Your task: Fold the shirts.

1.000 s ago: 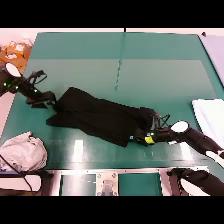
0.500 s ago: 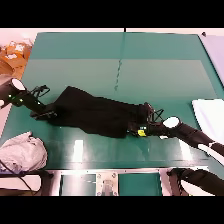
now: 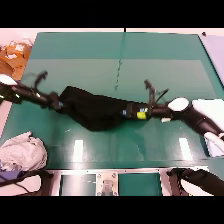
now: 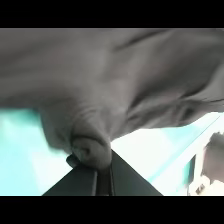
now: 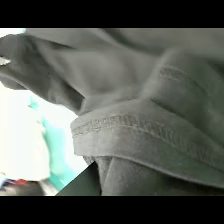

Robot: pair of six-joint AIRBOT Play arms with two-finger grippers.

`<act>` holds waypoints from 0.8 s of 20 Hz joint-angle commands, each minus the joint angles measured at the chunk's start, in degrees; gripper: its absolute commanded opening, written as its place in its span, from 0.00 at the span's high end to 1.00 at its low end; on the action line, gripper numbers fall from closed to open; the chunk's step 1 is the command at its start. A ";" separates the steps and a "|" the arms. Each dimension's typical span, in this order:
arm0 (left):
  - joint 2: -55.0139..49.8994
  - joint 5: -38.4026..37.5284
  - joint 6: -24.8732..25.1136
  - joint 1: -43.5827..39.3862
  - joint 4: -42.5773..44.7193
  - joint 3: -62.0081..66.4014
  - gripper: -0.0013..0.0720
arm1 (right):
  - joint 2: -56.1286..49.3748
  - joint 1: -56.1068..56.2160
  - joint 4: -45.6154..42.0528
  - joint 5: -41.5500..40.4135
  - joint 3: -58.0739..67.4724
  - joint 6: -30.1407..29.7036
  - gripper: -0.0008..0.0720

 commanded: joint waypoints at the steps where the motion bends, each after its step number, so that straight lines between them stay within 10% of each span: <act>1: 15.08 4.13 1.07 0.07 -9.97 14.58 0.95 | 4.48 -7.08 0.11 10.62 15.93 -0.55 0.96; 9: 29.75 18.03 3.58 0.07 -7.30 57.37 0.95 | 16.72 -16.55 -0.39 15.26 43.34 0.02 0.96; 16: 28.83 22.05 4.96 0.07 -5.68 45.31 0.95 | 22.67 -16.48 -1.88 14.95 30.86 2.45 0.96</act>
